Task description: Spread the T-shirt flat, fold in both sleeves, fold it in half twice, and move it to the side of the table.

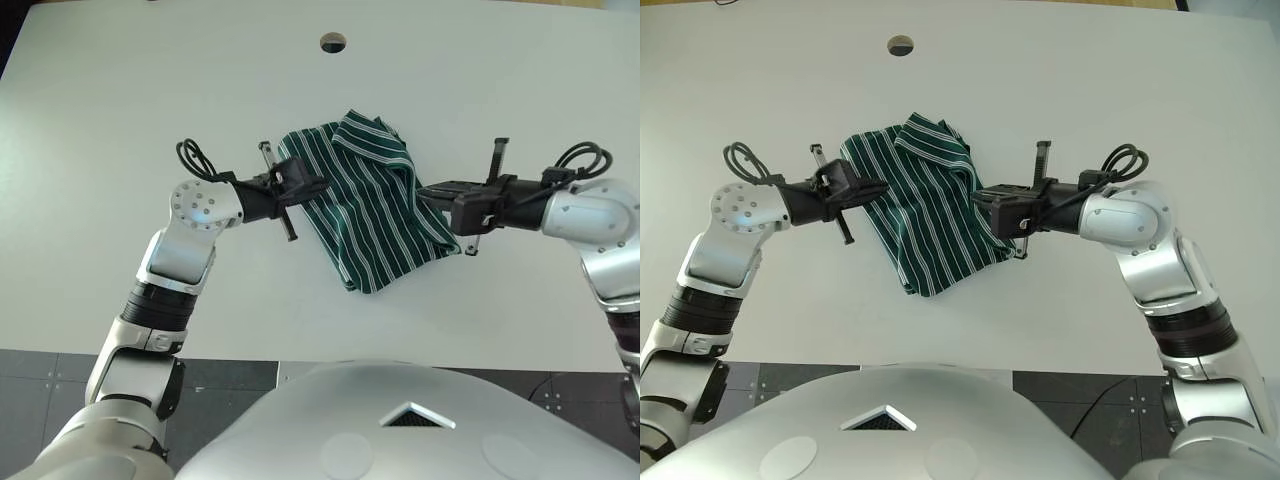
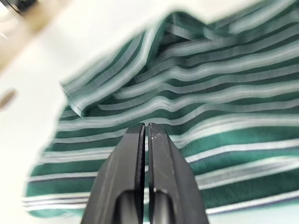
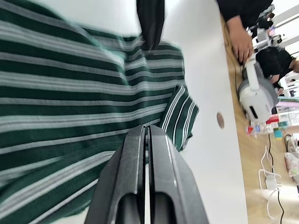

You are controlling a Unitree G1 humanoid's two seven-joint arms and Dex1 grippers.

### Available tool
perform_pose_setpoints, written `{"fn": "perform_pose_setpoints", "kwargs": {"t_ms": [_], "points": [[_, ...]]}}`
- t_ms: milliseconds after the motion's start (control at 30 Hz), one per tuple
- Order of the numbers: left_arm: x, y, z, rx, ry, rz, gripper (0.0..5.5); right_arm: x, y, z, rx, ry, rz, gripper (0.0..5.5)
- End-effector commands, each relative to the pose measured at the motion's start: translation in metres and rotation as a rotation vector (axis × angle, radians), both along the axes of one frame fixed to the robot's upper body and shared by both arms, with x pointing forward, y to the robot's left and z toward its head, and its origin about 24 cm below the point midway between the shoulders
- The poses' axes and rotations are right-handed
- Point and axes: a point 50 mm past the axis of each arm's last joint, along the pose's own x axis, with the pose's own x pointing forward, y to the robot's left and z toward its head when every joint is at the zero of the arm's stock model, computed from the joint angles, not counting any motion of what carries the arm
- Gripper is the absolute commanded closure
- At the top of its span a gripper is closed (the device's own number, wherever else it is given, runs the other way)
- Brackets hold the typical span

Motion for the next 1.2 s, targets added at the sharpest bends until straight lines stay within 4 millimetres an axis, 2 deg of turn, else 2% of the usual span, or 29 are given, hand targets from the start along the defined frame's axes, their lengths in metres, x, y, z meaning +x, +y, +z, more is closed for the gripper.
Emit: {"fn": "perform_pose_setpoints", "kwargs": {"t_ms": [33, 133, 267, 367, 467, 633, 833, 967, 1033, 1133, 1200], "points": [[-0.005, -0.002, 0.021, -0.089, -0.026, -0.014, 5.36, 0.007, 0.0, -0.03, -0.13, -0.009, 0.018, 5.4], [-0.012, -0.008, 0.029, -0.145, -0.014, -0.046, 5.36, 0.01, -0.001, -0.047, -0.176, -0.002, 0.025, 5.4], [-0.026, -0.025, 0.011, -0.12, 0.068, -0.108, 5.36, 0.008, 0.0, -0.059, -0.215, 0.021, 0.055, 5.4], [-0.029, -0.03, -0.002, -0.083, 0.106, -0.12, 5.36, 0.0, -0.007, -0.064, -0.276, 0.066, 0.089, 5.4], [-0.025, -0.024, -0.017, -0.004, 0.129, -0.085, 5.36, -0.02, -0.015, -0.061, -0.296, 0.164, 0.126, 5.4], [-0.022, -0.015, -0.037, 0.115, 0.144, -0.051, 5.36, -0.041, -0.015, -0.054, -0.297, 0.26, 0.177, 5.4], [-0.021, -0.014, -0.038, 0.13, 0.13, -0.063, 5.36, -0.061, -0.005, -0.049, -0.245, 0.348, 0.242, 5.4], [-0.022, -0.014, -0.038, 0.123, 0.128, -0.068, 5.36, -0.06, -0.003, -0.05, -0.234, 0.334, 0.224, 5.4], [-0.022, -0.014, -0.032, 0.081, 0.108, -0.081, 5.36, -0.049, -0.003, -0.044, -0.192, 0.258, 0.179, 5.4], [-0.021, -0.013, 0.012, -0.156, -0.06, -0.12, 5.09, -0.024, -0.004, -0.016, -0.036, 0.042, 0.082, 5.26], [-0.027, -0.006, 0.037, -0.229, -0.171, -0.144, 4.84, -0.021, -0.009, 0.0, 0.005, -0.05, 0.064, 5.05]]}}
